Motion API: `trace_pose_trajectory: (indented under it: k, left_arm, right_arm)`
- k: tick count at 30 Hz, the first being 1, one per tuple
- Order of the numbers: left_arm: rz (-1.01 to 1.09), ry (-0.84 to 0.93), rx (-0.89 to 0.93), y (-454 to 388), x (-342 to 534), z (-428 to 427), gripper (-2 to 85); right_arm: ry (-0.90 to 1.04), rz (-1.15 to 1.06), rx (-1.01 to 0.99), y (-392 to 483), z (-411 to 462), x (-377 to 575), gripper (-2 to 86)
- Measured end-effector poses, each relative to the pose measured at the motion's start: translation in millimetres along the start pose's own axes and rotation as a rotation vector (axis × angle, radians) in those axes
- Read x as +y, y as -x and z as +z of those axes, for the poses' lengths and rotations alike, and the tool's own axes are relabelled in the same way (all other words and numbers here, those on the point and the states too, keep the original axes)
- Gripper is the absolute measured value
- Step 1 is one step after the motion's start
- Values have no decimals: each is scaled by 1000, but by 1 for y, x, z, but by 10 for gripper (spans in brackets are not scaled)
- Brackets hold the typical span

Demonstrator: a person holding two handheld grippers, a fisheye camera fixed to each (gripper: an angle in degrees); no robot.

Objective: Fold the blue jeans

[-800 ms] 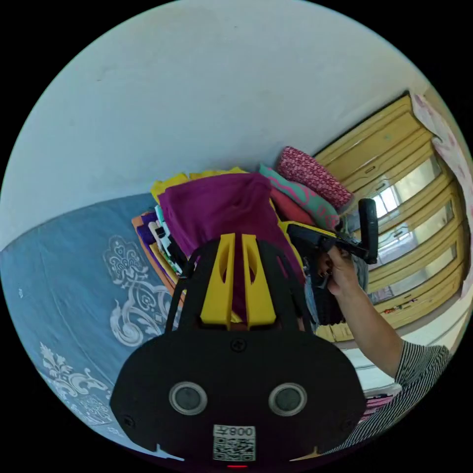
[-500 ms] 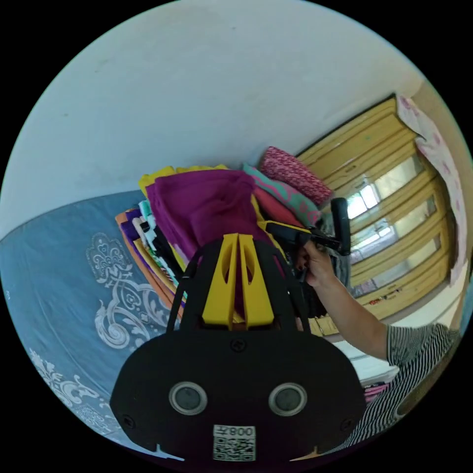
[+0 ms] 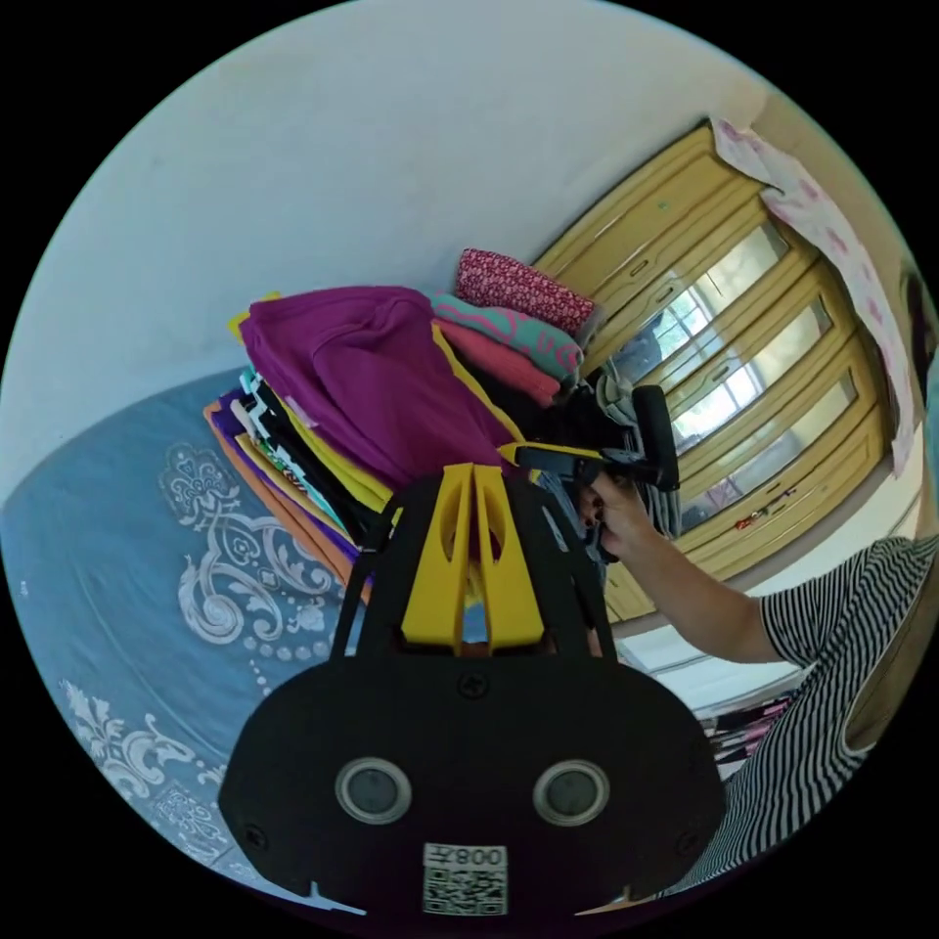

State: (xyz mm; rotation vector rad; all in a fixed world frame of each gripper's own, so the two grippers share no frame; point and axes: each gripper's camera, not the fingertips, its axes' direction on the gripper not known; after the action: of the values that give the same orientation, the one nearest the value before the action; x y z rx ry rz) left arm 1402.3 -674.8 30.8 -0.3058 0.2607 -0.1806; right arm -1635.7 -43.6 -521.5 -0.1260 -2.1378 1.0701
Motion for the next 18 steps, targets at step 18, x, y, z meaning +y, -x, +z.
trace_pose_trajectory:
  k: [18]
  left_arm:
    - [97, 684, -290, -92, 249, 120, 1]
  right_arm:
    - [420, 56, 9, 102, -29, 202, 0]
